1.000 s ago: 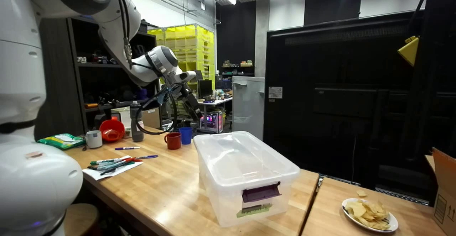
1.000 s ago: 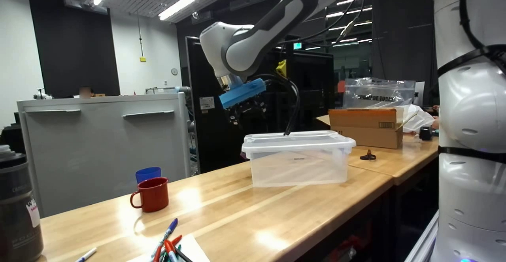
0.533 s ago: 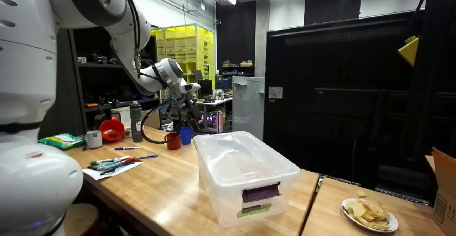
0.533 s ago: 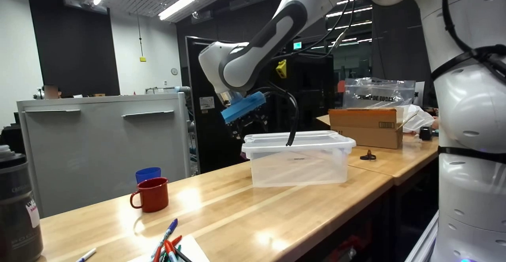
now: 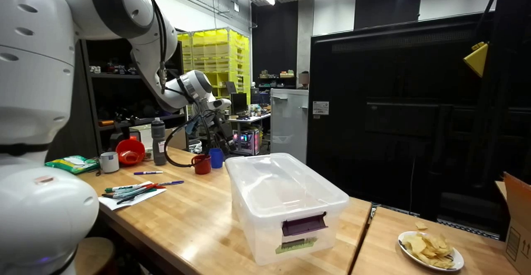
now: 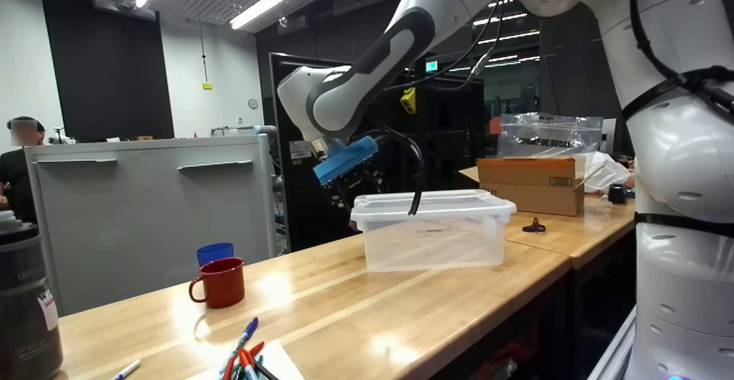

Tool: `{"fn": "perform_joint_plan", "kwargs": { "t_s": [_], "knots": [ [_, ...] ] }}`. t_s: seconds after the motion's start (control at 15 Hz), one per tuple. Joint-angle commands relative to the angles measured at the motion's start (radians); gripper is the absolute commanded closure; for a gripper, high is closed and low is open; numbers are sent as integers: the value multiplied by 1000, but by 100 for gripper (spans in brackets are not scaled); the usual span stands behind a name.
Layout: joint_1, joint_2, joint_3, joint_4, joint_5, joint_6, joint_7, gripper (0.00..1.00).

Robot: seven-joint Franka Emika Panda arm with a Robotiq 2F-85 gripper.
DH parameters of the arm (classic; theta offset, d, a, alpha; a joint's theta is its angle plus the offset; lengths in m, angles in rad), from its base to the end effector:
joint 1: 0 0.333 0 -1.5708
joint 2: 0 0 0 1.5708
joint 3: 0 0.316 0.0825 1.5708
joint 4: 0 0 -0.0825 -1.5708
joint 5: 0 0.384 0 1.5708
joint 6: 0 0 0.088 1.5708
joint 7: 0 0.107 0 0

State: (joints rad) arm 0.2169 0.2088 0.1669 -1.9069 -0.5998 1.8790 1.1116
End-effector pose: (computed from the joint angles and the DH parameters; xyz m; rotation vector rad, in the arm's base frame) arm 0.5592 0.1758 0.3833 2.5316 -0.6104 0.2471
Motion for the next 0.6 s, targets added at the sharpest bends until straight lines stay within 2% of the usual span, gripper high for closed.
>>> {"fn": "perform_joint_plan", "kwargs": {
  "t_s": [0.0, 0.53],
  "knots": [
    [37, 0, -5, 45, -3, -55, -4, 0],
    [48, 72, -20, 152, 3, -88, -24, 0]
  ]
}}
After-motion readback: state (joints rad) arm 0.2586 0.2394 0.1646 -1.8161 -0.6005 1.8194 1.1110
